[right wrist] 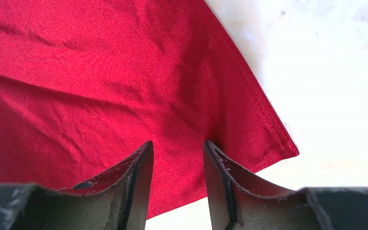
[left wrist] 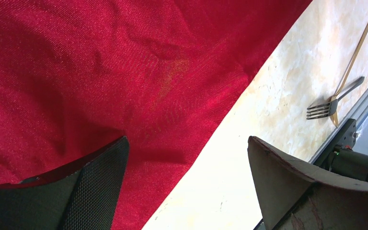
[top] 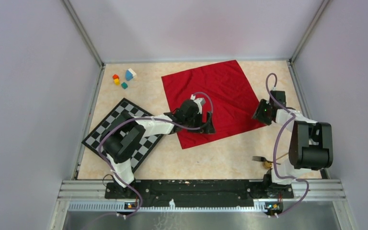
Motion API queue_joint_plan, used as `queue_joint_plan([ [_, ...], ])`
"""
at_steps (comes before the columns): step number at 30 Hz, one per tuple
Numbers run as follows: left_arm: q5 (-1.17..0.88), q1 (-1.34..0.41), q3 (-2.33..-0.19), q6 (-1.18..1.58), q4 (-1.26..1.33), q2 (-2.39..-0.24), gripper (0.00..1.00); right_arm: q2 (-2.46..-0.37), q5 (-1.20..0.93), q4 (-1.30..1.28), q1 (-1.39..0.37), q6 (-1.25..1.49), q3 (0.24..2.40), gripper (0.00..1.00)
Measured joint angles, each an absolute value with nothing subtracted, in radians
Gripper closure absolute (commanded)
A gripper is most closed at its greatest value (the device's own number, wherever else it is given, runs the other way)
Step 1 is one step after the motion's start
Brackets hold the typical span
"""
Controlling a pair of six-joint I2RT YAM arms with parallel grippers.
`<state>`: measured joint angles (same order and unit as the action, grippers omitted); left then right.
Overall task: Fold the napkin into a case and place the utensils inside
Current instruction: Flatten the napkin at the center of the board.
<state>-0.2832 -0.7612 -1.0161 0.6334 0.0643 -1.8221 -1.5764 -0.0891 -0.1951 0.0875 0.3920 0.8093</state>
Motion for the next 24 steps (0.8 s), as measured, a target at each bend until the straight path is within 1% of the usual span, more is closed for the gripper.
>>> queue_joint_plan([
  [9, -0.283, -0.761, -0.923, 0.630, 0.023, -1.726, 0.02, -1.489, -0.102, -0.267, 0.088, 0.386, 0.746, 0.56],
  [11, -0.282, -0.761, -0.919, 0.628, -0.009, -1.710, 0.01, -1.478, -0.106, -0.296, 0.088, 0.385, 0.746, 0.54],
  [12, -0.282, -0.761, -0.919, 0.626, -0.031, -1.701, 0.01, -1.466, -0.104, -0.318, 0.087, 0.385, 0.746, 0.51],
  [14, -0.283, -0.761, -0.919, 0.626, -0.074, -1.675, 0.01, -1.420, -0.097, -0.374, 0.080, 0.385, 0.748, 0.39],
  [17, -0.295, -0.761, -0.919, 0.629, -0.138, -1.591, 0.01, -1.305, -0.074, -0.476, 0.074, 0.394, 0.776, 0.25],
  [18, -0.299, -0.761, -0.919, 0.631, -0.155, -1.548, 0.01, -1.266, -0.049, -0.506, 0.074, 0.406, 0.796, 0.22],
  [19, -0.300, -0.761, -0.919, 0.632, -0.167, -1.506, 0.01, -1.230, -0.015, -0.532, 0.074, 0.424, 0.817, 0.23],
  [21, -0.296, -0.761, -0.919, 0.639, -0.189, -1.402, 0.01, -1.187, 0.055, -0.574, 0.078, 0.457, 0.857, 0.27],
  [24, -0.280, -0.761, -0.918, 0.659, -0.204, -1.277, 0.01, -1.193, 0.117, -0.625, 0.102, 0.487, 0.906, 0.38],
])
